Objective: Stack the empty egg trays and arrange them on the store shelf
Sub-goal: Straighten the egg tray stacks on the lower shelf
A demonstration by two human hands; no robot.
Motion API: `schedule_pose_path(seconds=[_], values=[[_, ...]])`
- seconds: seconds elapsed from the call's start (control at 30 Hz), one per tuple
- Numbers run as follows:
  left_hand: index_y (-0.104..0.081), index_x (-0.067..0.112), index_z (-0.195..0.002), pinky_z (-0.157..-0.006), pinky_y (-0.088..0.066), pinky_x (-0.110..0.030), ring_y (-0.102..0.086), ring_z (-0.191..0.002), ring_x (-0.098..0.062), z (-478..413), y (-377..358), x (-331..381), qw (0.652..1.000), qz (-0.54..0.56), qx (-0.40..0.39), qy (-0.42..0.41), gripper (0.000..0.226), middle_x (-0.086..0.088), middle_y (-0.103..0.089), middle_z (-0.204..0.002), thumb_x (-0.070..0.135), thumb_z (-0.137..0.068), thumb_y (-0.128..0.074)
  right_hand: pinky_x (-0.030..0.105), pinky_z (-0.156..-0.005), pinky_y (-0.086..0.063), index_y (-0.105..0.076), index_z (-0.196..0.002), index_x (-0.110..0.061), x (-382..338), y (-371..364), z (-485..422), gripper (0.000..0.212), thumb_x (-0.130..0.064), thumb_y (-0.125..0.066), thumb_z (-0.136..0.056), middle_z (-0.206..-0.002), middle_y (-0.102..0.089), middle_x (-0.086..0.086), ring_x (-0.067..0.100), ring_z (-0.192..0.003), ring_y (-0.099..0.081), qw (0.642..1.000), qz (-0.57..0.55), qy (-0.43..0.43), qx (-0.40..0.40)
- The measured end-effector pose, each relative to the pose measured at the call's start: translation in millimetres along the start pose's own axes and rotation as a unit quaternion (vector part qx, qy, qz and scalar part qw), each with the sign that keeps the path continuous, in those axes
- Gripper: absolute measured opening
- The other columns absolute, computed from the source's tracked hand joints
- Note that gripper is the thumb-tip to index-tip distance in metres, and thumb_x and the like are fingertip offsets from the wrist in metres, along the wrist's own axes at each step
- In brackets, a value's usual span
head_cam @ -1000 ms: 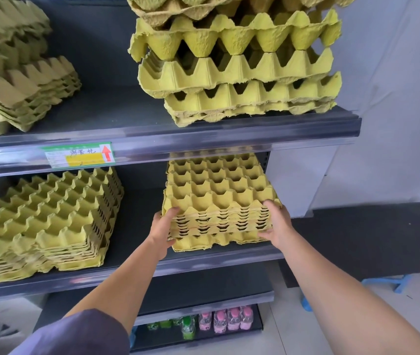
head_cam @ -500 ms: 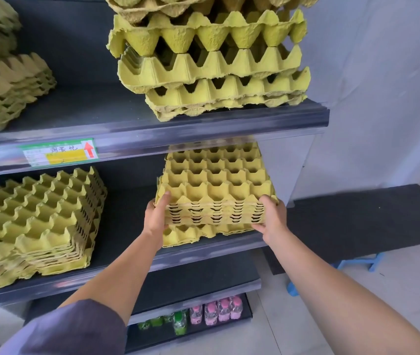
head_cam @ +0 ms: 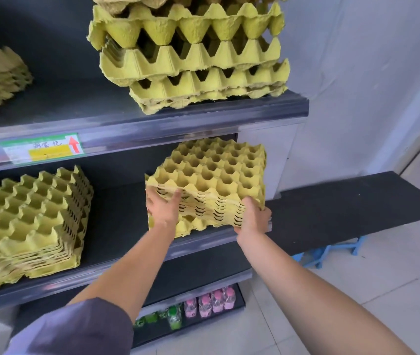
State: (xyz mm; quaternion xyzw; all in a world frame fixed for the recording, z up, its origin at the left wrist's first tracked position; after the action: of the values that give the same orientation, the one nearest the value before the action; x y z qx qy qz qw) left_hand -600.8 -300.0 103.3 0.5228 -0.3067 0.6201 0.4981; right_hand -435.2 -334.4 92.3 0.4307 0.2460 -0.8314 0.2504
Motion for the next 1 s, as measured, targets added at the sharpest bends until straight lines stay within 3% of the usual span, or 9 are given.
schedule_pose_path(seconds=[0.07, 0.2, 0.3, 0.4, 0.57, 0.7, 0.83, 1.0], values=[[0.0, 0.029, -0.149, -0.11, -0.027, -0.054, -0.026, -0.138, -0.033, 20.0, -16.3, -13.4, 0.997, 0.036, -0.044, 0.055, 0.085, -0.006, -0.01, -0.157, 0.042, -0.089, -0.059, 0.05, -0.084, -0.054, -0.039, -0.132, -0.025, 7.8, -5.8, 8.6, 0.073, -0.045, -0.064, -0.066, -0.125, -0.046, 0.009, 0.029, -0.097, -0.057, 1.0, 0.024, 0.008, -0.002], [0.011, 0.036, -0.147, -0.101, -0.038, -0.06, -0.03, -0.136, -0.034, 54.6, -50.9, -21.6, 0.969, 0.128, -0.135, 0.165, 0.094, -0.002, -0.018, -0.155, 0.052, -0.086, -0.058, 0.045, -0.088, -0.047, -0.026, -0.142, -0.018, 20.7, -3.6, 12.6, 0.079, -0.048, -0.066, -0.08, -0.137, -0.039, 0.014, 0.037, -0.114, -0.049, 0.995, 0.099, 0.007, -0.025], [0.007, 0.035, -0.147, -0.095, -0.041, -0.062, -0.034, -0.132, -0.036, 58.5, -61.8, -16.7, 0.962, 0.148, -0.122, 0.196, 0.097, -0.004, -0.026, -0.152, 0.052, -0.083, -0.063, 0.039, -0.08, -0.038, -0.023, -0.144, -0.016, 16.1, 2.9, 10.0, 0.082, -0.053, -0.063, -0.083, -0.141, -0.039, 0.015, 0.037, -0.12, -0.046, 0.988, 0.146, 0.009, -0.048], [0.01, 0.039, -0.146, -0.095, -0.039, -0.064, -0.032, -0.133, -0.038, 58.0, -65.6, -13.2, 0.953, 0.173, -0.103, 0.224, 0.105, -0.004, -0.024, -0.153, 0.052, -0.077, -0.068, 0.037, -0.081, -0.034, -0.023, -0.146, -0.016, 12.1, 9.6, 5.3, 0.086, -0.061, -0.059, -0.082, -0.144, -0.037, 0.014, 0.034, -0.125, -0.043, 0.986, 0.154, -0.002, -0.069], [0.004, 0.039, -0.146, -0.087, -0.045, -0.06, -0.036, -0.129, -0.039, 58.4, -72.2, -10.0, 0.954, 0.161, -0.078, 0.241, 0.098, -0.006, -0.029, -0.149, 0.046, -0.079, -0.068, 0.045, -0.092, -0.041, -0.037, -0.143, -0.019, -2.4, 20.0, -14.3, 0.084, -0.078, -0.029, -0.083, -0.143, -0.039, 0.013, 0.036, -0.122, -0.046, 0.979, 0.2, 0.027, -0.032], [-0.008, 0.032, -0.144, -0.084, -0.046, -0.056, -0.04, -0.124, -0.038, 58.3, -76.4, -9.9, 0.955, 0.154, -0.06, 0.248, 0.081, -0.01, -0.034, -0.142, 0.038, -0.085, -0.063, 0.051, -0.102, -0.038, -0.03, -0.146, -0.02, -33.1, 25.7, -52.0, 0.078, -0.067, -0.045, -0.086, -0.148, -0.035, 0.012, 0.037, -0.128, -0.041, 0.971, 0.226, 0.038, -0.069], [-0.005, 0.035, -0.145, -0.083, -0.042, -0.052, -0.042, -0.123, -0.038, 61.9, -79.6, -10.9, 0.958, 0.16, -0.038, 0.235, 0.081, -0.01, -0.036, -0.14, 0.037, -0.086, -0.061, 0.051, -0.108, -0.032, -0.02, -0.15, -0.021, -54.8, 25.3, -88.1, 0.081, -0.054, -0.058, -0.086, -0.153, -0.028, 0.009, 0.033, -0.137, -0.032, 0.959, 0.239, 0.044, -0.147], [-0.024, 0.032, -0.134, -0.089, -0.041, -0.053, -0.049, -0.11, -0.034, 66.8, -85.8, -12.5, 0.964, 0.162, -0.006, 0.21, 0.063, -0.008, -0.042, -0.121, 0.041, -0.084, -0.061, 0.057, -0.105, -0.034, -0.03, -0.143, -0.018, -77.0, 15.0, -119.8, 0.078, -0.055, -0.063, -0.083, -0.149, -0.032, 0.009, 0.036, -0.133, -0.034, 0.946, 0.243, -0.018, -0.214]])
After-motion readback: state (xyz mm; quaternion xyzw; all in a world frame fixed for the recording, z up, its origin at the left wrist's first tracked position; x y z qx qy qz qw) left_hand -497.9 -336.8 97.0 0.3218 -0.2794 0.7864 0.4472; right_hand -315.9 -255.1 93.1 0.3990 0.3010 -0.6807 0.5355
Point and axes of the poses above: each hand's wrist, its own z-axis away from the middle knuckle, its own y-axis out of the back of the hand, x = y × z, the point moved 1 cm from there along -z, towards the middle knuckle
